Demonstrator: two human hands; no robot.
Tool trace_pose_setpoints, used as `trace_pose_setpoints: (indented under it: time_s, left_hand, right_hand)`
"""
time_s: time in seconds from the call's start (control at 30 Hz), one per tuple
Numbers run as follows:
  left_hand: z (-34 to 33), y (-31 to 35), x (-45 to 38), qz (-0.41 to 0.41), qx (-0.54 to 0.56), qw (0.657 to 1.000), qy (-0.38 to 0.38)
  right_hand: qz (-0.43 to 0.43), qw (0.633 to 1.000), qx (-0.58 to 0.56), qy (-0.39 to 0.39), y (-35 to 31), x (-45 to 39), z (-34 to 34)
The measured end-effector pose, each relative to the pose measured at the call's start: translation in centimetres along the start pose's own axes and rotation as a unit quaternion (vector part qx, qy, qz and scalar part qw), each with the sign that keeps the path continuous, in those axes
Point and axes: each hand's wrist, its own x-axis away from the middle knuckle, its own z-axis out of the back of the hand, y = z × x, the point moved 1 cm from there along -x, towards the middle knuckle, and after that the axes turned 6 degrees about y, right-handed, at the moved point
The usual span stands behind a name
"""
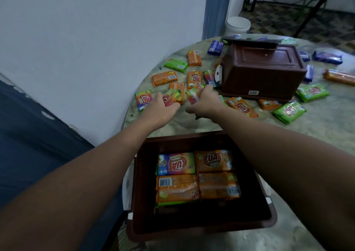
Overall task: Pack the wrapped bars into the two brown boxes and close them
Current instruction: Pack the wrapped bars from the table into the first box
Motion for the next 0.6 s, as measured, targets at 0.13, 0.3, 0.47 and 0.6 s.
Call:
trace_pose_setpoints:
  time_s: [0.13, 0.3, 0.47, 0.6]
  left_hand:
    - [0.5, 1.4, 1.5, -0.041, -0.033, 0.998, 0.031]
    - [1.0, 2.1, 4.1, -0.088, -0.074, 0.992, 0.053]
    - [0.9, 1.8, 7.1, -0.111, -0.093, 0.987, 0.065]
    - [0.4, 1.1, 9.8, -0.117, -0.091, 0.986, 0.072]
  right_hand:
    - [0.037, 0.999, -0.028, 0.029, 0.0, 2.2, 1.6]
    - [0.059, 0.997, -0.030, 0.050, 0.9, 4.8, 3.0]
    - [0.089, 0.994, -0.018, 0.060, 2.0, 7.7, 3.2]
    - [0.118, 0.990, -0.033, 0.071, 3.1, 9.6, 3.2]
